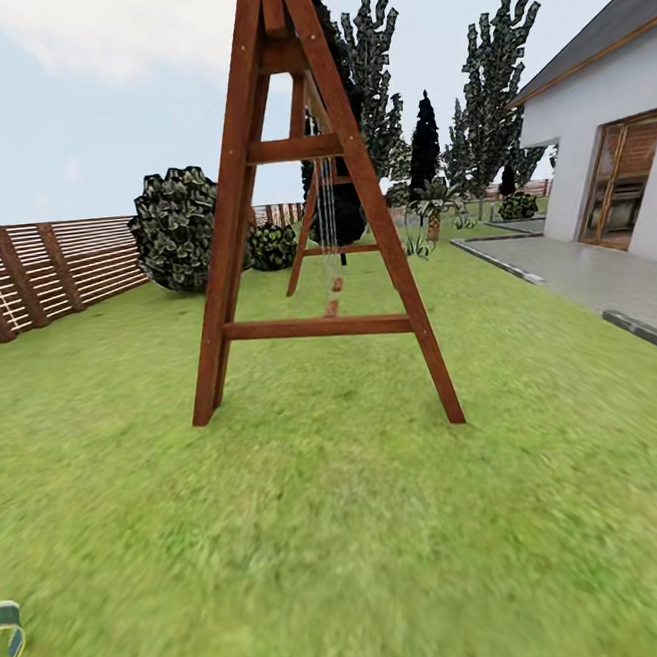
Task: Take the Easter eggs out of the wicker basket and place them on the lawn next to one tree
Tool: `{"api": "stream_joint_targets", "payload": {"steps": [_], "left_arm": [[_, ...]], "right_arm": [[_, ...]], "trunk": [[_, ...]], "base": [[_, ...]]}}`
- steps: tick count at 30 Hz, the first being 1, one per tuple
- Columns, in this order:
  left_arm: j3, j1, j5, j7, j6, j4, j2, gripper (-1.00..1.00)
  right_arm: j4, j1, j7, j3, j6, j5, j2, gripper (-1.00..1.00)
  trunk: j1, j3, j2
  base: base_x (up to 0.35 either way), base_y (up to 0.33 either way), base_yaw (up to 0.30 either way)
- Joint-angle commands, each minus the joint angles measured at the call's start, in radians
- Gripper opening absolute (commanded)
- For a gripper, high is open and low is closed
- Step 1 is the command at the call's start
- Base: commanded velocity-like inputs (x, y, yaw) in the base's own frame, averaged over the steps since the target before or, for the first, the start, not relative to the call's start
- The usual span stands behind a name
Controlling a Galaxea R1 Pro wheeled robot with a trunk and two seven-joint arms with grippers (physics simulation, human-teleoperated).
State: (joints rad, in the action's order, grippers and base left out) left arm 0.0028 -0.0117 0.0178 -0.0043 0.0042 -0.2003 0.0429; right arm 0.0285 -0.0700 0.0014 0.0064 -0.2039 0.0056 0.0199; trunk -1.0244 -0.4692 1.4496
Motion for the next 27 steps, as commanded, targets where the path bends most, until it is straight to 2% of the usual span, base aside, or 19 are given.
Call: {"api": "stream_joint_targets", "payload": {"steps": [1, 27], "left_arm": [[0.001, -0.001, 0.002, -0.001, 0.000, -0.002, 0.000, 1.00], [0.002, 0.000, 0.004, 0.000, 0.001, -0.002, 0.000, 1.00]], "right_arm": [[-0.001, -0.001, 0.000, 0.000, -0.003, 0.001, 0.000, 1.00], [0.000, -0.001, 0.000, 0.001, -0.003, -0.001, 0.000, 1.00]], "trunk": [[-0.001, -0.001, 0.000], [-0.001, -0.001, 0.000]], "base": [[0.315, -0.098, 0.000], [0.314, -0.098, 0.000]]}}
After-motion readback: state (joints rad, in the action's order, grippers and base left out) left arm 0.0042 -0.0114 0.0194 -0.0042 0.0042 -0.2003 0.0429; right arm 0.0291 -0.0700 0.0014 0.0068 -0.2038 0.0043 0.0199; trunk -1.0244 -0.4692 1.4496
